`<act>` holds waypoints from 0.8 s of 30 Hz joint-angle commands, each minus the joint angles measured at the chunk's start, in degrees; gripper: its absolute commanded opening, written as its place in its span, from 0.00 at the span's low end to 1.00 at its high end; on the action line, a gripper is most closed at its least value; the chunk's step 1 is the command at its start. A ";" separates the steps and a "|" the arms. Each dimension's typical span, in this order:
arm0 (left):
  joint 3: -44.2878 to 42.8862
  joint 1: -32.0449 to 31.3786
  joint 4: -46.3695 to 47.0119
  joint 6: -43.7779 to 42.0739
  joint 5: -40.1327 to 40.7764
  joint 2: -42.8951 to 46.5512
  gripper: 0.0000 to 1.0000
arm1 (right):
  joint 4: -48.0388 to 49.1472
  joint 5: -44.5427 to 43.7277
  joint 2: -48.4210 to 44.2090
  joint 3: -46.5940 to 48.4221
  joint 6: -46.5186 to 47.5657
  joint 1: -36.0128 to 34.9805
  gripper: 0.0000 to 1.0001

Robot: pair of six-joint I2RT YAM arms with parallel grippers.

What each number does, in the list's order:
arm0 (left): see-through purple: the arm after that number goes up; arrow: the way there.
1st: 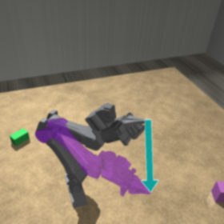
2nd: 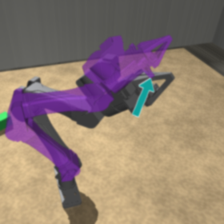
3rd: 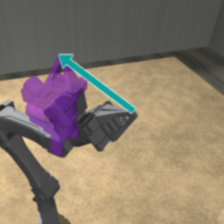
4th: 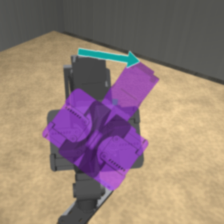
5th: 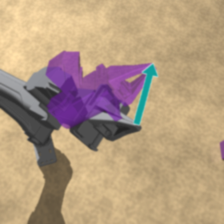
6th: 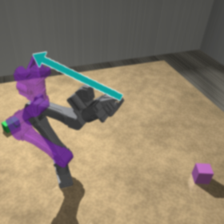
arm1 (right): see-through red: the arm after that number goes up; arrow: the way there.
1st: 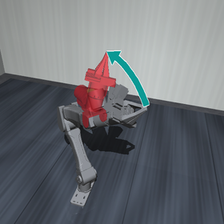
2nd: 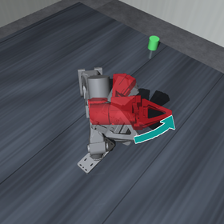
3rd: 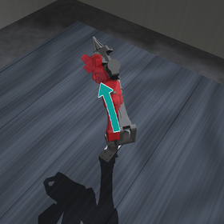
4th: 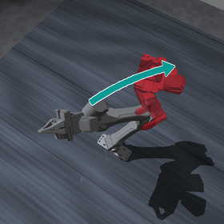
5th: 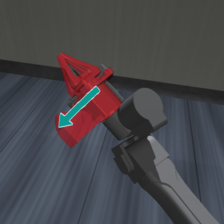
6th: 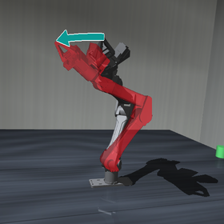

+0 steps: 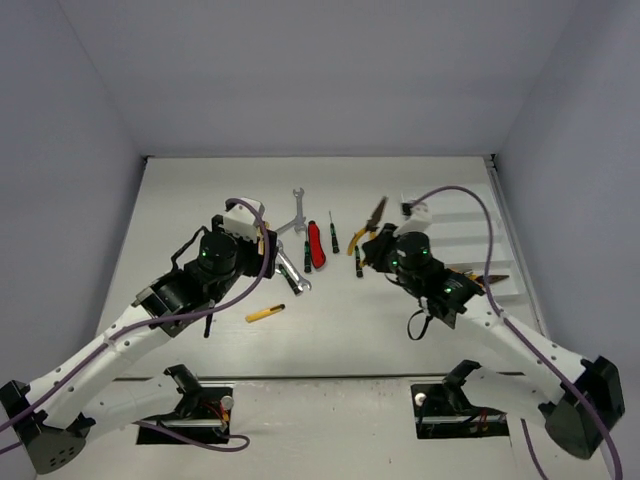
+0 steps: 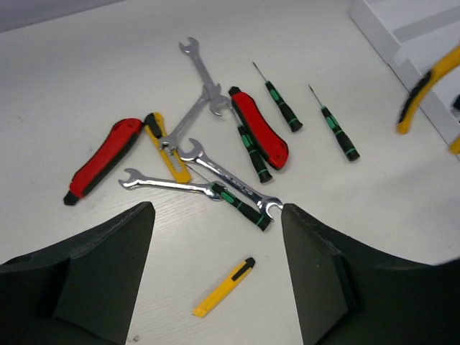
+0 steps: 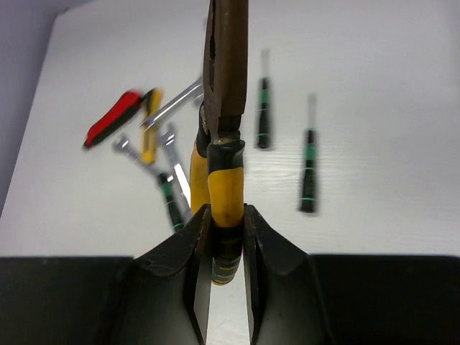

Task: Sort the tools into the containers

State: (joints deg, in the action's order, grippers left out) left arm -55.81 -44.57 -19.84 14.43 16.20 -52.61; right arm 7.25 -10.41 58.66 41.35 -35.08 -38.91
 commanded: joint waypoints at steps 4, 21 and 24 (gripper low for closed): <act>-3.07 0.95 -0.94 -1.31 8.22 1.48 0.70 | -6.19 -0.80 -10.58 -6.10 -7.53 21.87 0.00; -0.74 13.54 -3.85 -2.78 -0.68 2.27 0.74 | -4.05 29.00 2.86 -11.20 -4.47 64.42 0.00; 0.82 13.63 -3.30 -3.00 -1.08 2.69 0.74 | -2.83 31.31 5.46 -12.01 -3.99 67.48 0.00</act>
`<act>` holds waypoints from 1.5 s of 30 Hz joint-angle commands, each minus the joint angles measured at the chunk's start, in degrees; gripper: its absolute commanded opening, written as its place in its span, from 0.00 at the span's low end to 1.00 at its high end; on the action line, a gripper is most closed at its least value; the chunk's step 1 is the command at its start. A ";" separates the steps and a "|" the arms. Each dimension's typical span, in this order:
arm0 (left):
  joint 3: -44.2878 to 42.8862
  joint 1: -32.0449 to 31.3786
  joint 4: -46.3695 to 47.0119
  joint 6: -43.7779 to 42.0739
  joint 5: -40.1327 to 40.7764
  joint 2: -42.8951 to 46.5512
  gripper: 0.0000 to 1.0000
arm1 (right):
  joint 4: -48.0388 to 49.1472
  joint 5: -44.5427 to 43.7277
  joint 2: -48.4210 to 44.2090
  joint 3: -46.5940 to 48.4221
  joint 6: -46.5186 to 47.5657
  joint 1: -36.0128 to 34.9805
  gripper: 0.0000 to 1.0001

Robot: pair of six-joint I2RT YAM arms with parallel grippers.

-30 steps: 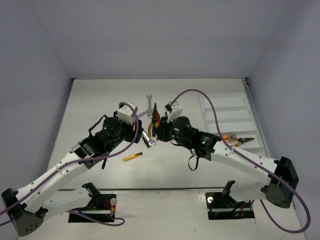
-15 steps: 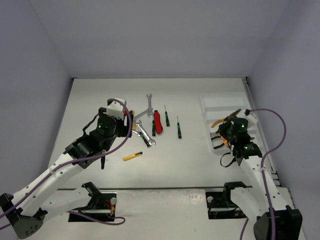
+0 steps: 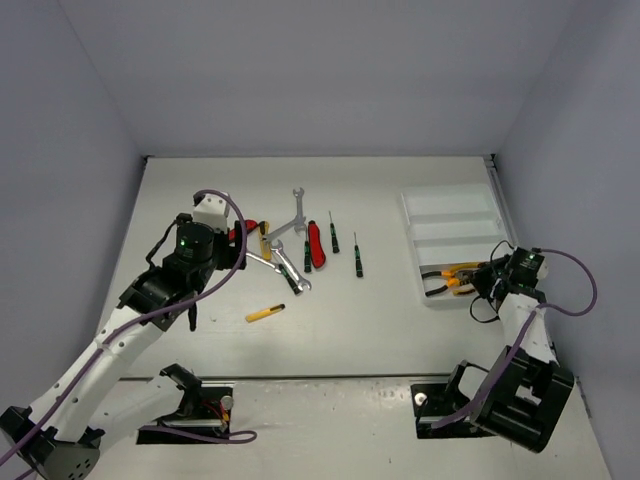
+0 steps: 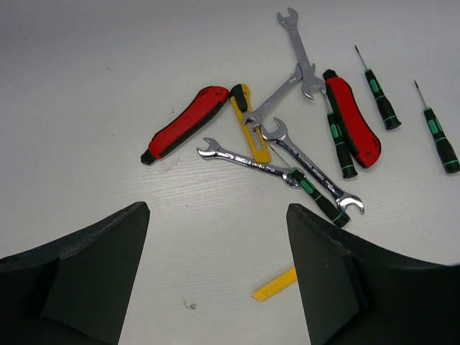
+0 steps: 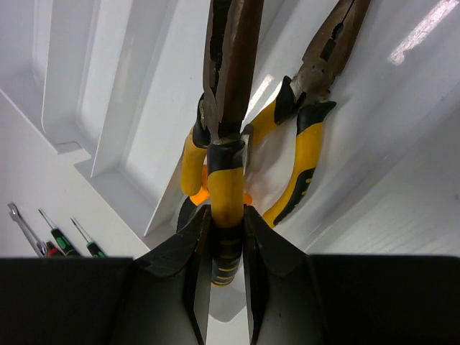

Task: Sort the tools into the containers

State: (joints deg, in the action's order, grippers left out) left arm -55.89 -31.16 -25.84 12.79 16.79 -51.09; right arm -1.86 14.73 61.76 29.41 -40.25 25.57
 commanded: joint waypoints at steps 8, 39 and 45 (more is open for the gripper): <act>1.05 0.35 2.72 -1.49 -2.16 0.51 0.74 | 7.96 7.95 5.56 -1.99 1.45 5.99 0.00; 0.64 1.50 1.74 -0.17 -3.20 -1.01 0.74 | 1.10 -2.78 -11.35 7.45 12.79 -7.43 0.65; 0.17 1.71 0.39 0.67 -1.35 -1.97 0.74 | 5.08 -0.02 -11.38 9.10 15.10 -14.44 0.69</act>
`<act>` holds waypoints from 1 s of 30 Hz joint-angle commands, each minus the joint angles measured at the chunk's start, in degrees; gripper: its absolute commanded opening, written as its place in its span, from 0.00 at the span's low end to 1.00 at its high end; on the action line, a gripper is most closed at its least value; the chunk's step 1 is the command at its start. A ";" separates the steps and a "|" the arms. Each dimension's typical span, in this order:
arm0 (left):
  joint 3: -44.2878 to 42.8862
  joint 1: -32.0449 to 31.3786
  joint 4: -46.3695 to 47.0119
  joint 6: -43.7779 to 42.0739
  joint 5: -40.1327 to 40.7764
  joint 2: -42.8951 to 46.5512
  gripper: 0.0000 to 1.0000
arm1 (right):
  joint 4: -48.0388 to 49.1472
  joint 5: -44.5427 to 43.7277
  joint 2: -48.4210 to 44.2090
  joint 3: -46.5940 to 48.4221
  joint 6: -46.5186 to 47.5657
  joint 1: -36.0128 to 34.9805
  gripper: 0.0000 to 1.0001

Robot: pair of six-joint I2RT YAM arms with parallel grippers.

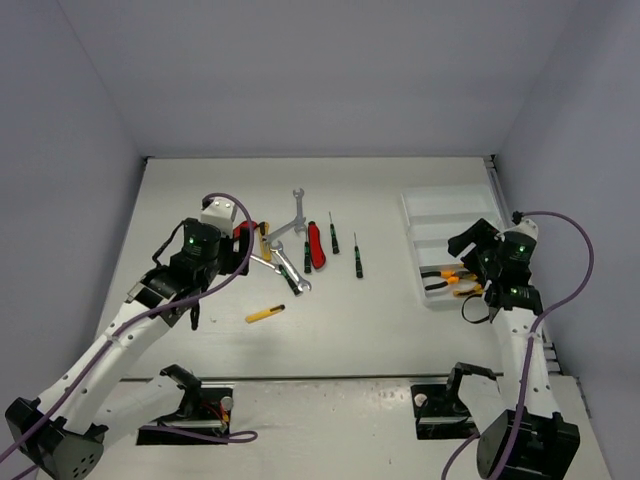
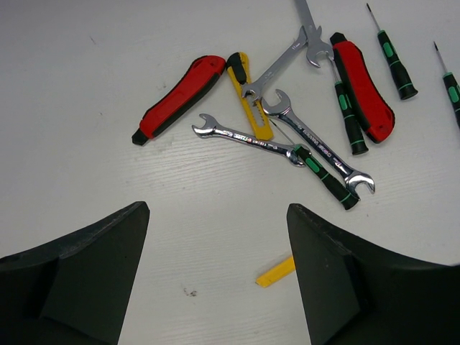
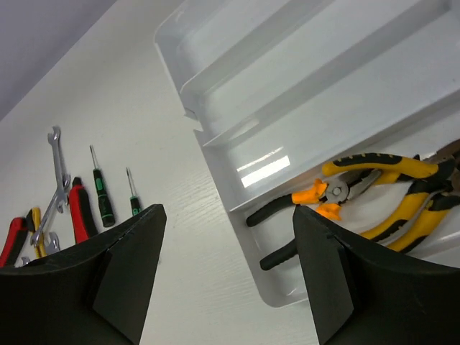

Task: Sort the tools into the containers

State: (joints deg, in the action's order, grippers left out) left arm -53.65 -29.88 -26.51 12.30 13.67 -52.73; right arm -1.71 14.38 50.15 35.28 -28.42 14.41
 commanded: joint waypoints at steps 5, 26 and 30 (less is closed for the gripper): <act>-2.72 1.06 0.07 2.70 2.05 -1.02 0.74 | 6.21 -1.03 3.63 7.26 6.62 -14.73 0.69; -3.89 5.33 -3.13 1.12 0.55 -3.51 0.74 | 6.26 -21.07 48.23 35.99 8.92 -51.29 0.59; -3.42 6.38 -3.26 1.15 0.33 -3.41 0.74 | 6.22 -23.08 54.40 40.31 7.59 -51.88 0.59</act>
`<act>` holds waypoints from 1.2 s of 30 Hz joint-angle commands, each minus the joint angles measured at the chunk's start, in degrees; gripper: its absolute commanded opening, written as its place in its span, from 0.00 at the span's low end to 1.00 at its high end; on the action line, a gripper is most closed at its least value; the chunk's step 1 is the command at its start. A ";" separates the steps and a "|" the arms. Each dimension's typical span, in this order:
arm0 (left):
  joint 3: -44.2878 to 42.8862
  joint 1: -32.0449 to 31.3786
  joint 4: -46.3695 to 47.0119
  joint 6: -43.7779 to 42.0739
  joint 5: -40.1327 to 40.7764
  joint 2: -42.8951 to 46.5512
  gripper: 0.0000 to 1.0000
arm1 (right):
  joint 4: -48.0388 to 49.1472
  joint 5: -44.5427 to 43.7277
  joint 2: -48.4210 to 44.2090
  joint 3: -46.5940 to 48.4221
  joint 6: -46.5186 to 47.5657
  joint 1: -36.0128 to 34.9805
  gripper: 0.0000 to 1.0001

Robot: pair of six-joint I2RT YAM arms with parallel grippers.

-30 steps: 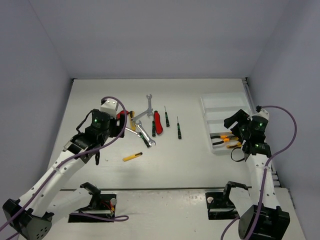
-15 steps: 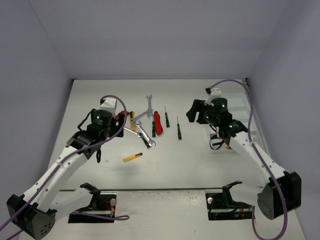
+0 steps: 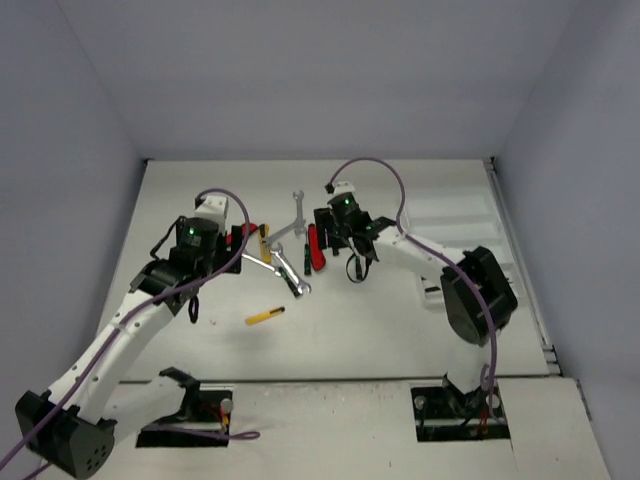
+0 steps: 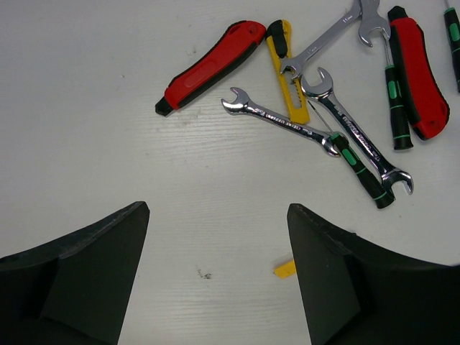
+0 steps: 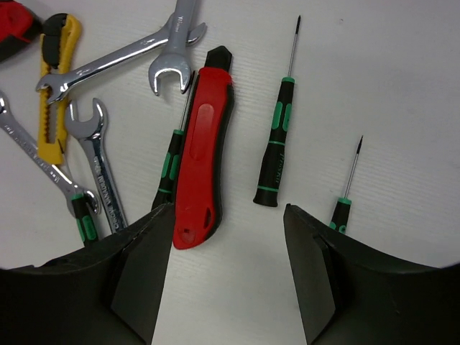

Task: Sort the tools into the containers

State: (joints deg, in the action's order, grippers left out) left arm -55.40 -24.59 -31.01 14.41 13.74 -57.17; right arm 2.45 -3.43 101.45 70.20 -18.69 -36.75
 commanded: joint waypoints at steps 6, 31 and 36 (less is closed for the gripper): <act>-1.87 2.12 0.65 -0.10 0.12 0.56 0.75 | 2.04 -5.81 11.67 10.96 -2.97 -1.91 0.58; -1.56 2.79 0.33 0.27 -0.64 0.65 0.75 | 1.96 -8.94 19.21 12.78 -4.17 -2.89 0.47; -1.45 2.77 0.24 0.28 -0.68 0.48 0.75 | 1.88 -9.59 18.92 11.64 -3.79 -2.89 0.46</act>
State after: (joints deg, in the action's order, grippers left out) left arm -55.40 -22.11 -31.60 14.20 13.28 -57.08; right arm 3.69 -9.71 120.44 81.97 -23.09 -39.56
